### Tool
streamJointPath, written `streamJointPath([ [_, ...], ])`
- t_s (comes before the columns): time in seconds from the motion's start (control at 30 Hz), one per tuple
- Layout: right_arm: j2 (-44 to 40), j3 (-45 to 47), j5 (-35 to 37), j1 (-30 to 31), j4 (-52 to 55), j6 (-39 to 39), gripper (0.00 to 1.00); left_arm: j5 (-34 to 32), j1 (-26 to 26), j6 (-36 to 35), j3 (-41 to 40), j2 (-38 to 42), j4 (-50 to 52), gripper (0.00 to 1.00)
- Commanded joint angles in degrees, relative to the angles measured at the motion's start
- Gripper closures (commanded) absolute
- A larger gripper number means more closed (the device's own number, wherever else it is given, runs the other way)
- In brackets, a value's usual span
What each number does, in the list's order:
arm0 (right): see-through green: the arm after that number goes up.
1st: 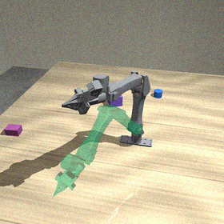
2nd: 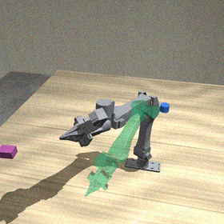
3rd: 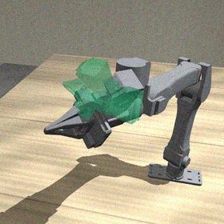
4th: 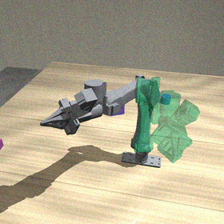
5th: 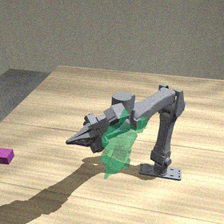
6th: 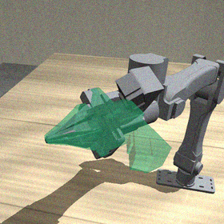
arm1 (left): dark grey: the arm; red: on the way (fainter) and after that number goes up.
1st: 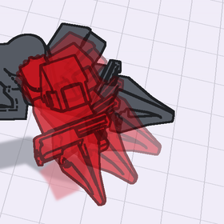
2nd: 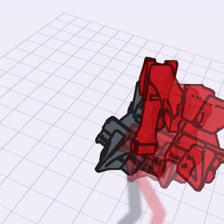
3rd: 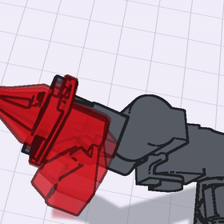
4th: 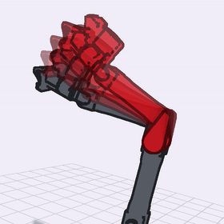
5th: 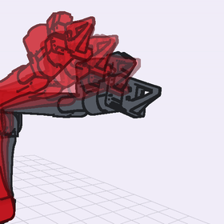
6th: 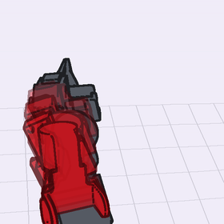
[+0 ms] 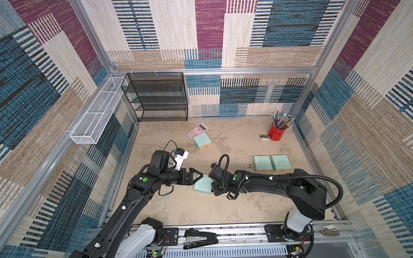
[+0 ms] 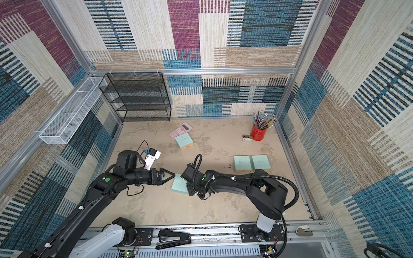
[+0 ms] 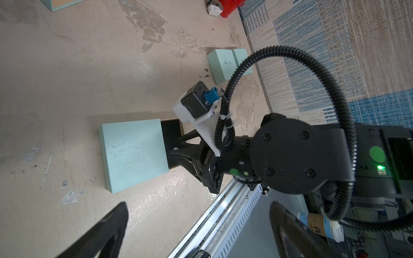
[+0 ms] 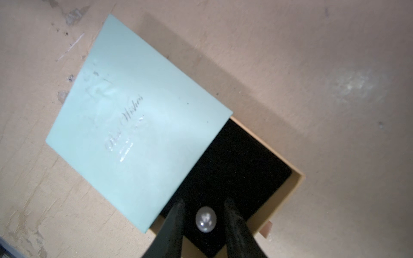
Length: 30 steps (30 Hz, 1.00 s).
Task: Take out the earrings from the drawer-style jewelry box
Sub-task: Pick up the earring from the drawer.
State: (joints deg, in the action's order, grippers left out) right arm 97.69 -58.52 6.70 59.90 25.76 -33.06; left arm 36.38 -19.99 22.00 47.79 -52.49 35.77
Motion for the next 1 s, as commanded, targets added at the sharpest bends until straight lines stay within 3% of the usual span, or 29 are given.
streamJointPath([
  [0.0,0.28,0.07,1.24,0.08,0.30,0.28,0.66,1.14,0.28,0.25,-0.15,-0.09,-1.51,0.01],
  [0.97,-2.01,0.70,2.01,0.18,-0.60,-0.53,0.84,1.90,0.94,0.54,-0.37,-0.20,-1.99,0.01],
])
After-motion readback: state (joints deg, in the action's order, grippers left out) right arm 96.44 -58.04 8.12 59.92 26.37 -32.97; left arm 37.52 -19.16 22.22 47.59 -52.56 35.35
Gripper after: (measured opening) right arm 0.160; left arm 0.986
